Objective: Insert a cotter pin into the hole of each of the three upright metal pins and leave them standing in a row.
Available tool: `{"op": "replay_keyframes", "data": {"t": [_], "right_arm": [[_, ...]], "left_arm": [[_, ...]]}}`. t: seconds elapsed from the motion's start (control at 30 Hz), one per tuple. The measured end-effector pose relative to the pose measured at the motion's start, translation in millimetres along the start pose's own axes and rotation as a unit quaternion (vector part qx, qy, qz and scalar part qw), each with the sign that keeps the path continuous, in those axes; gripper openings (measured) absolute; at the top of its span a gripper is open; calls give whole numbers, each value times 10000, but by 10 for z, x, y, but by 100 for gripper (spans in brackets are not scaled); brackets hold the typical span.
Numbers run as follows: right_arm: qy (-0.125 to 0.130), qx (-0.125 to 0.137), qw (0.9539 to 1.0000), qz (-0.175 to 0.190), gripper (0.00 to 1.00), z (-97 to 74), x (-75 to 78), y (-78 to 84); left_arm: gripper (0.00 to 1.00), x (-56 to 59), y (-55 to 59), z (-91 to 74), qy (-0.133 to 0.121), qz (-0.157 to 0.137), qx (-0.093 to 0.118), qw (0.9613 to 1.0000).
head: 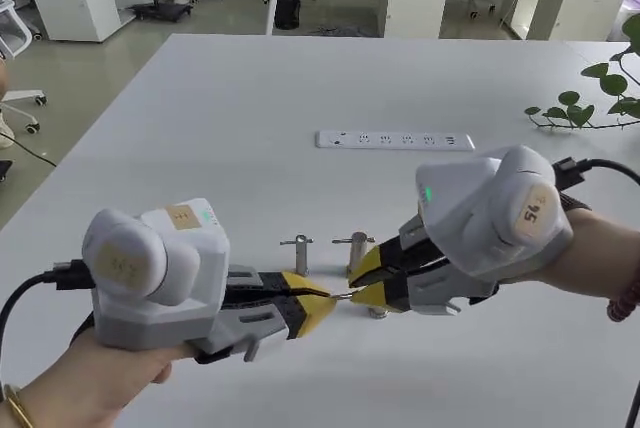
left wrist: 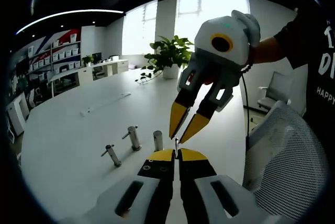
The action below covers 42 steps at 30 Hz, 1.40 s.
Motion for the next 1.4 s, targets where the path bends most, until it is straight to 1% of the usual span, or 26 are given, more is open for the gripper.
{"op": "replay_keyframes", "data": {"t": [0.07,0.2,0.27,0.4,0.47,0.5,0.63,0.7,0.77,0.83,0.9,1.07,1.2,1.3,1.37,1.4], "right_arm": [[-77,-24,10000,42,1,4,-18,25],[-220,-64,9996,150,2,18,-55,76],[-299,-61,9993,207,2,24,-74,94],[-408,-37,9988,253,2,25,-97,100],[-442,-21,9987,243,2,26,-102,96],[-506,-12,9984,249,2,29,-114,92],[-729,55,9971,216,0,43,-177,72],[-820,1,9965,139,0,55,-217,79],[-856,-23,9963,107,0,59,-233,82],[-919,-61,9957,-3,0,56,-250,82],[-903,-93,9958,-69,0,52,-255,75],[-866,-176,9959,-191,0,45,-258,63],[-799,-253,9960,-301,0,49,-254,60],[-731,-304,9962,-356,0,44,-237,61],[-679,-327,9965,-376,0,37,-226,59],[-677,-327,9965,-365,0,34,-226,59]], "left_arm": [[0,18,10,3,54,93,-45,9999],[0,47,10,7,162,145,-31,9998],[0,49,8,7,178,184,-31,9997],[0,78,10,8,314,350,-87,9989],[0,100,4,11,397,379,-69,9985],[0,113,1,13,450,410,-64,9981],[0,150,5,16,584,480,-102,9971],[0,166,6,16,636,484,-96,9968],[0,180,17,16,674,495,-123,9964],[0,195,27,19,705,520,-139,9961],[0,200,30,19,711,542,-142,9959],[0,202,37,18,706,496,-120,9962],[1,199,44,24,647,444,-119,9968],[1,193,43,29,572,336,-91,9978],[1,190,44,35,462,-54,-57,9989],[1,174,42,38,433,-126,-31,9990]]}}
Point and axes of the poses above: the centre of the closed fingertips' face, and the gripper's own axes: z roughly forward along the fingers, x roughly to its right, y roughly out of its underside, the point moved 7 cm from there along -z, roughly backward along the fingers, and after that the axes turned 1 degree about x, right-handed, at the moved point
